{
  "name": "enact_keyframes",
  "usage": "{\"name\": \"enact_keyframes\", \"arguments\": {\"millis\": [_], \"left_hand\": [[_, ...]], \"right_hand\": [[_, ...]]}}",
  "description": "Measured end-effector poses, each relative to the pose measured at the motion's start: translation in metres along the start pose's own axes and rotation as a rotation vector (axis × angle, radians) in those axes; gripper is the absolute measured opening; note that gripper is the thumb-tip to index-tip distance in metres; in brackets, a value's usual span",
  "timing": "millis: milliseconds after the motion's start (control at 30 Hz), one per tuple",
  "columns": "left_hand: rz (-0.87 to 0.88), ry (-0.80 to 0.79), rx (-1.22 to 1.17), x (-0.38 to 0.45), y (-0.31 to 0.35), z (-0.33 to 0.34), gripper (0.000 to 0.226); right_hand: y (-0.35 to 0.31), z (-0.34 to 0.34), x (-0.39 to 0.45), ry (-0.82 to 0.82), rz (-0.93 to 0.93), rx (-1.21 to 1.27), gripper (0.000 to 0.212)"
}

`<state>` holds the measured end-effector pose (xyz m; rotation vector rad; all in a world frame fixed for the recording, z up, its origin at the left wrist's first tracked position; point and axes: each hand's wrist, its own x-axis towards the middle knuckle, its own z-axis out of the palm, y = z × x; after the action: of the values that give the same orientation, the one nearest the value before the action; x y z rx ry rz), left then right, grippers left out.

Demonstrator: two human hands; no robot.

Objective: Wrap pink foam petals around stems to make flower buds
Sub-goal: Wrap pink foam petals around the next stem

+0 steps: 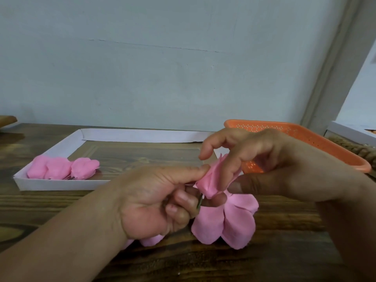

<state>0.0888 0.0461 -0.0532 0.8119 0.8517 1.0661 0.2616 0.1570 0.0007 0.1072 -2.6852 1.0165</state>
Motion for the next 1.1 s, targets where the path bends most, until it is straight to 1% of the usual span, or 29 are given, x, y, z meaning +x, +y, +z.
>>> {"name": "enact_keyframes", "arguments": {"millis": [100, 200, 333, 467, 567, 700, 767, 867, 1000, 1100], "left_hand": [[0.02, 0.006, 0.002, 0.0, 0.0, -0.002, 0.027], [0.022, 0.042, 0.013, 0.0, -0.001, -0.004, 0.031], [0.019, 0.08, 0.044, 0.0, 0.0, -0.002, 0.027], [0.015, 0.068, 0.038, 0.0, 0.0, -0.001, 0.031], [0.012, 0.051, 0.017, 0.0, 0.001, -0.001, 0.026], [0.02, 0.045, 0.023, -0.002, 0.001, -0.001, 0.024], [0.02, 0.059, 0.044, -0.002, 0.001, 0.0, 0.024], [0.025, 0.083, 0.081, -0.001, 0.0, 0.002, 0.026], [0.04, 0.096, 0.126, -0.001, 0.0, 0.004, 0.026], [0.04, 0.095, 0.123, 0.0, -0.001, 0.006, 0.026]], "right_hand": [[0.002, -0.002, -0.001, 0.054, 0.025, -0.098, 0.008], [0.002, 0.001, 0.001, 0.044, 0.028, -0.14, 0.007], [0.004, 0.007, 0.006, -0.004, -0.03, -0.111, 0.009], [0.008, 0.005, 0.006, -0.035, -0.05, 0.013, 0.009], [0.009, 0.001, 0.003, -0.011, -0.056, 0.058, 0.008], [0.011, -0.006, -0.001, 0.078, -0.051, 0.052, 0.034], [0.009, -0.006, -0.002, 0.08, -0.048, 0.043, 0.038], [0.006, -0.005, -0.002, 0.082, -0.026, 0.03, 0.034], [0.003, -0.005, -0.002, 0.082, -0.004, -0.084, 0.024], [0.004, -0.004, -0.003, 0.091, 0.013, -0.126, 0.02]]}}
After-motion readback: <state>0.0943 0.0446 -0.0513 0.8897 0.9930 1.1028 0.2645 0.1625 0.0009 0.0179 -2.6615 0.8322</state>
